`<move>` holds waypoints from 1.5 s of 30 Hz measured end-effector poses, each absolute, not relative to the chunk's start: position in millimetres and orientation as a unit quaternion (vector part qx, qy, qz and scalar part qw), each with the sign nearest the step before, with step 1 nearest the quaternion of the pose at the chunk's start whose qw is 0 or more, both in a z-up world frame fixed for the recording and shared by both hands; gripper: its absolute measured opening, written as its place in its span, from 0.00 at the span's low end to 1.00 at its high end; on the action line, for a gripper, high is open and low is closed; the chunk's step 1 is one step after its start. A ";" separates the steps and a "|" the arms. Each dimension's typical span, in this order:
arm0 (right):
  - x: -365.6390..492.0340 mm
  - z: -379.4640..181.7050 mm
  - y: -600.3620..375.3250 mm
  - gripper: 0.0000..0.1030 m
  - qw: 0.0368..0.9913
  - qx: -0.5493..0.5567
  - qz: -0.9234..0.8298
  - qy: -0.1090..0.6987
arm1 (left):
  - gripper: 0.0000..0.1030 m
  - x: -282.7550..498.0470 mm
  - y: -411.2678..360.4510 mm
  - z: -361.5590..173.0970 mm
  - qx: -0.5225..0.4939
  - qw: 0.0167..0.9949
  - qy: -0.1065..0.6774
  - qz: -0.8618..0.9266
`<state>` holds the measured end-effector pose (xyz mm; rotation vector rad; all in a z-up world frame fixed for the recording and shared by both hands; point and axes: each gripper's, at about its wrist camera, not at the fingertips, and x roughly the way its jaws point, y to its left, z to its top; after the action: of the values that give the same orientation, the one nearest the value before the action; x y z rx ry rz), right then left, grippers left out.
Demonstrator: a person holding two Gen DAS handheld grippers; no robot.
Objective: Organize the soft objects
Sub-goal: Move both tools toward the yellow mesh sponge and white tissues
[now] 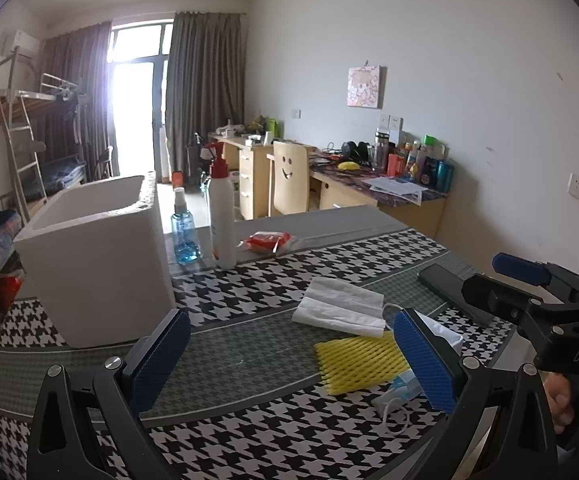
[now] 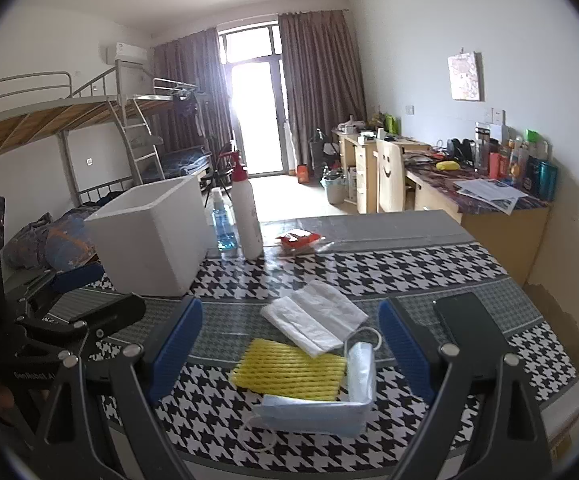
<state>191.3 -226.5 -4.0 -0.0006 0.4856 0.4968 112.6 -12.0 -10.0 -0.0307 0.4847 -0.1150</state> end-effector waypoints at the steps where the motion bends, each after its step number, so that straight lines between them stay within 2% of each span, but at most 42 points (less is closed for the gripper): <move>1: 192.3 -4.7 -227.8 0.90 0.940 0.001 0.242 0.239 | 0.99 113.7 -13.2 -10.6 -0.015 0.969 0.241 -0.058; 45: 215.4 -73.6 -255.3 0.88 0.919 0.021 0.208 0.334 | 0.99 150.0 -35.7 -50.5 -0.016 0.951 0.295 -0.090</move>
<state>215.4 -255.3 -73.6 0.0435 0.6872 0.4280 150.0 -35.7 -50.5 -0.0333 0.6007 -0.1822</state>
